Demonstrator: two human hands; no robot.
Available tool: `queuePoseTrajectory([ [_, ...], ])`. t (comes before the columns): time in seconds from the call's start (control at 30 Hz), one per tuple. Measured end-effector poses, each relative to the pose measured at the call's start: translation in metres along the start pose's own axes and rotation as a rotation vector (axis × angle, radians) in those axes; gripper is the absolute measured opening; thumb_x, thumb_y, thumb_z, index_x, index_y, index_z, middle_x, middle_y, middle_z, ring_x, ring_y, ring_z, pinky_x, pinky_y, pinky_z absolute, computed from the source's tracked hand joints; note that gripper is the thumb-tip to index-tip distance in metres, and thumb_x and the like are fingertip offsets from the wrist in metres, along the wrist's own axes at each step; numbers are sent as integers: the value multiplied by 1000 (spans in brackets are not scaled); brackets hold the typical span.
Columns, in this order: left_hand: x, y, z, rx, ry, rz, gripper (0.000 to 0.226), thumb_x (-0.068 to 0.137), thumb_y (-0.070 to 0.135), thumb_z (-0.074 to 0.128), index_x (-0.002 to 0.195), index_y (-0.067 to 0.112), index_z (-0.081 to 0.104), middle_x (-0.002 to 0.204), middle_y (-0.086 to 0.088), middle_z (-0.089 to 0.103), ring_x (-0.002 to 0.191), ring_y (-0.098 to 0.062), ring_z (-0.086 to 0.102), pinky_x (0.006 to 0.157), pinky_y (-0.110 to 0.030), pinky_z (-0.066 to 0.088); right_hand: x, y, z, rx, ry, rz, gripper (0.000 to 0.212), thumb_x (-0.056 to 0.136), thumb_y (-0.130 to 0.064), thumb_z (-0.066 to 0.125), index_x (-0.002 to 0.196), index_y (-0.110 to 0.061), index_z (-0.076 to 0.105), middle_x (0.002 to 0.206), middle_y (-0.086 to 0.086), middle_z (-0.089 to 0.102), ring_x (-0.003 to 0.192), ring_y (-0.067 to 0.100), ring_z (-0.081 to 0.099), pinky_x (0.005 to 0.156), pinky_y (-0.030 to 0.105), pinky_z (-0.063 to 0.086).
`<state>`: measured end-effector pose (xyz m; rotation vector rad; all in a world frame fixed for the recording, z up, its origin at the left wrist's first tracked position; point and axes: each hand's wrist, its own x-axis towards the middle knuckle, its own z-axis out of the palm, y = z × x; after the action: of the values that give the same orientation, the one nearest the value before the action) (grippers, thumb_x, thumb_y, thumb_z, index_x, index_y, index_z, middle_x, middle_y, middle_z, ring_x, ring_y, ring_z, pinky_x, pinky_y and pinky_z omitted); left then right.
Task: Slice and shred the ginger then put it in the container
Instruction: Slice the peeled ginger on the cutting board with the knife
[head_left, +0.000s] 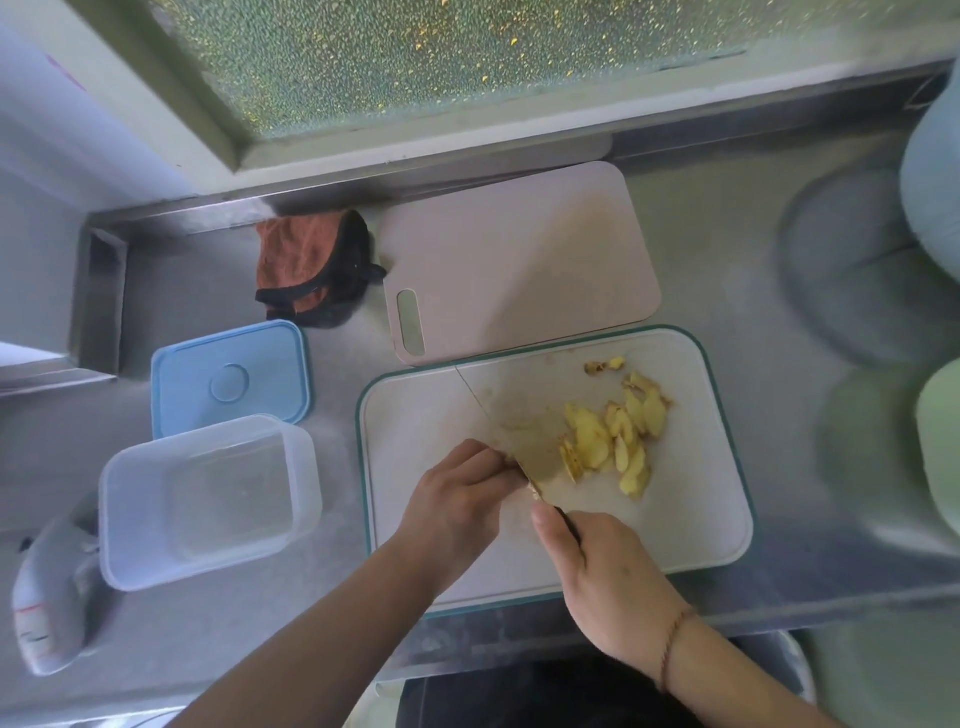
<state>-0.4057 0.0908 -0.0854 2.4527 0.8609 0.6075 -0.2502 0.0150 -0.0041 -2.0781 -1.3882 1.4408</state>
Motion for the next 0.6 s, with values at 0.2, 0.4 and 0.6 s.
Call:
queuePoseTrajectory([
  [0.2,0,0,1,-7,4,-18,39,72,-19,76,96,10,80,92,-1,71,82,-21,63,65,-30,57,-3,7,4,15,19,11,54,82,-65,17,56,-22,37,49,-2,39,48,9,41,52,21,35],
  [0.4,-2,0,1,-22,-5,-27,37,70,-19,78,94,9,79,91,-2,71,81,-22,63,63,-33,58,16,6,8,64,23,-13,57,82,-66,17,56,-21,39,47,-4,38,46,8,40,48,19,31],
  [0.6,1,1,0,-4,7,-2,36,72,-18,79,95,9,80,93,-3,72,81,-23,66,65,-33,59,-8,23,12,70,32,9,55,83,-64,20,53,-20,35,46,-5,44,49,8,43,51,24,31],
])
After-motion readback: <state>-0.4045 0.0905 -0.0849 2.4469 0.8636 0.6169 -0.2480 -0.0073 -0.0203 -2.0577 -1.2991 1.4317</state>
